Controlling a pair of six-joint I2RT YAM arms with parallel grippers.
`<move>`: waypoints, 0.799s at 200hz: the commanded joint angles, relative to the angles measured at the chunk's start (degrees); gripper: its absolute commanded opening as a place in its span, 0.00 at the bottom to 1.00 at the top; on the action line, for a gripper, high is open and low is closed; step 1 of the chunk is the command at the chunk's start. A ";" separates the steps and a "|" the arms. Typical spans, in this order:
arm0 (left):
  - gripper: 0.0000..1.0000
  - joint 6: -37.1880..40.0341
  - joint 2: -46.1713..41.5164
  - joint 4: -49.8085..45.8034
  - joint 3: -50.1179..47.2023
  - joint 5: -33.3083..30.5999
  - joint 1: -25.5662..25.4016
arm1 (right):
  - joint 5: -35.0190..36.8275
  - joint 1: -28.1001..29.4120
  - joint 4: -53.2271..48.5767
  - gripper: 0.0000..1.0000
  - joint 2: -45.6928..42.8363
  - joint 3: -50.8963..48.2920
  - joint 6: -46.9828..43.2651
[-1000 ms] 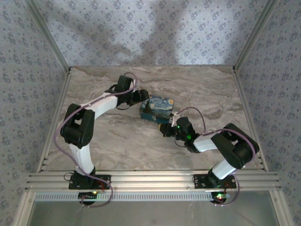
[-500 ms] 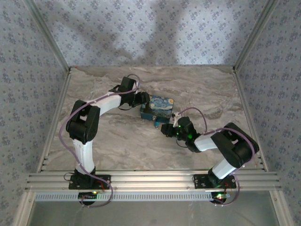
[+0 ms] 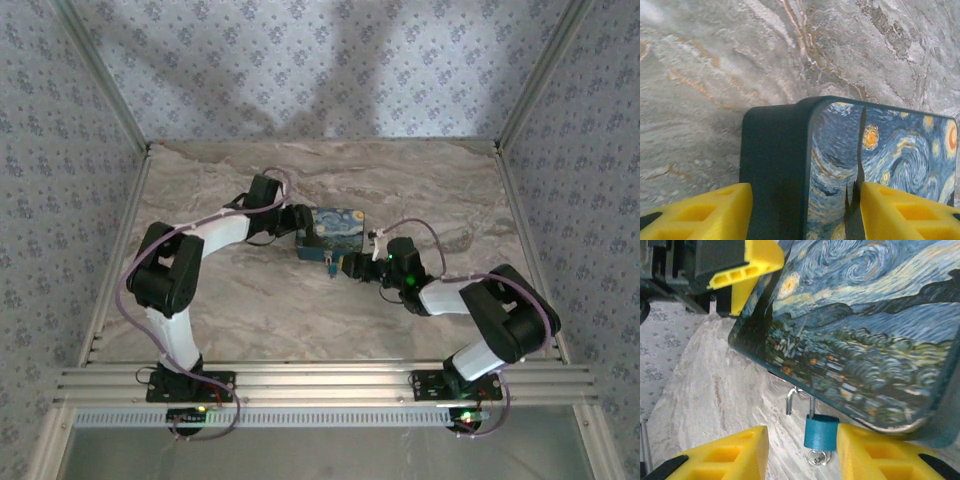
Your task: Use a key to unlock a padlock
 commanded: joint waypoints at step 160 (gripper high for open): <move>0.58 -3.70 -5.58 -2.25 -8.56 -3.22 -1.08 | -15.22 -3.18 5.23 0.59 11.10 6.21 -0.93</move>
